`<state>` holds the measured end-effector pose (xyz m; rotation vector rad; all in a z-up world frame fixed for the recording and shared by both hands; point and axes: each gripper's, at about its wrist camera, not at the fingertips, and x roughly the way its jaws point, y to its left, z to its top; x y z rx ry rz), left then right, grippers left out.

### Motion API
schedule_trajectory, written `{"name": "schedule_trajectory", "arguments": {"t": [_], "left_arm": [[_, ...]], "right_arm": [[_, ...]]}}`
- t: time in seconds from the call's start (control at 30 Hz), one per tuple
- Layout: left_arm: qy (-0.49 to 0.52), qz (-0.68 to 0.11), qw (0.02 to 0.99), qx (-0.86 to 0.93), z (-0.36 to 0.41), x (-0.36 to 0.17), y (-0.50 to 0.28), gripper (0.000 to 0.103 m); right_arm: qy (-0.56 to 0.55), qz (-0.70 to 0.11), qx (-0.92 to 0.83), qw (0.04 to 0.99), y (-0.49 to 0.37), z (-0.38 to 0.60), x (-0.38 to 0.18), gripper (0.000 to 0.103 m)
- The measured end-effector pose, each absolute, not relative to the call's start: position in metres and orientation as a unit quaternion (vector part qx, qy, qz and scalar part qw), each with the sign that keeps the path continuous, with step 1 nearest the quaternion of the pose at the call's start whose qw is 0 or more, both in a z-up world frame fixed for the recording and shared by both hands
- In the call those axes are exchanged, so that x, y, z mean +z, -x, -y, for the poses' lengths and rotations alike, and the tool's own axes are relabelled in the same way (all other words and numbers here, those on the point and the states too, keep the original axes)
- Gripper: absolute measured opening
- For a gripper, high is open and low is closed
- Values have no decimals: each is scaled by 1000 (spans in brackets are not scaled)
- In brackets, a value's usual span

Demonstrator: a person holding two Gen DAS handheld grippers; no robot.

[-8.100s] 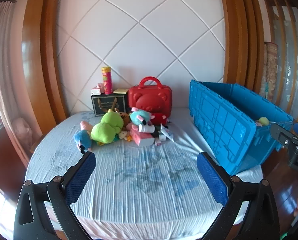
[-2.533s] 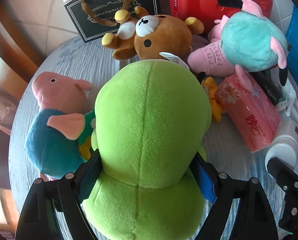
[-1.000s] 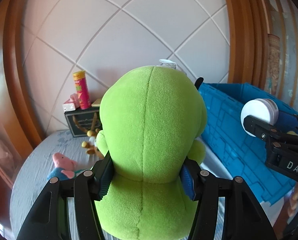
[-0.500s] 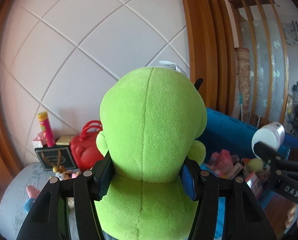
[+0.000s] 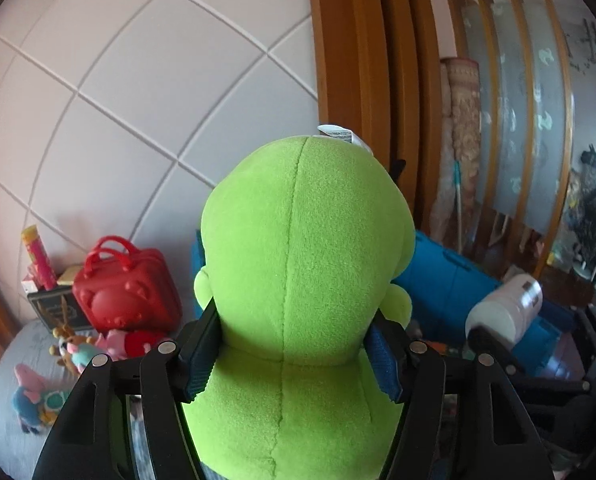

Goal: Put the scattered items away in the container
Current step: 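Carry the frog in the left tool while the right tool carries the bottle toward the blue bin, then open both tools to drop the frog and bottle into the blue bin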

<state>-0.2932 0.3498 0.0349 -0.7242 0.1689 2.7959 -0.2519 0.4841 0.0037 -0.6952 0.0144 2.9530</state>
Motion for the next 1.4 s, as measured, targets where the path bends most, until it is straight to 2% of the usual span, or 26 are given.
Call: {"name": "schedule_trajectory", "arguments": {"t": [0.17, 0.23, 0.67, 0.87, 1.4], "left_arm": [[271, -64, 105, 955, -355, 6, 287, 77], [261, -69, 89, 959, -358, 7, 282, 84], [274, -64, 63, 958, -348, -3, 259, 85], [276, -55, 62, 957, -341, -8, 247, 85], [282, -29, 23, 959, -295, -22, 223, 88]], "right_arm": [[250, -15, 967, 44, 259, -503, -12, 85], [252, -13, 967, 39, 258, -505, -17, 85], [258, -12, 966, -1, 263, -506, -29, 85], [253, -17, 967, -7, 263, -505, -29, 102], [256, -30, 964, -63, 253, -478, -36, 103]]}}
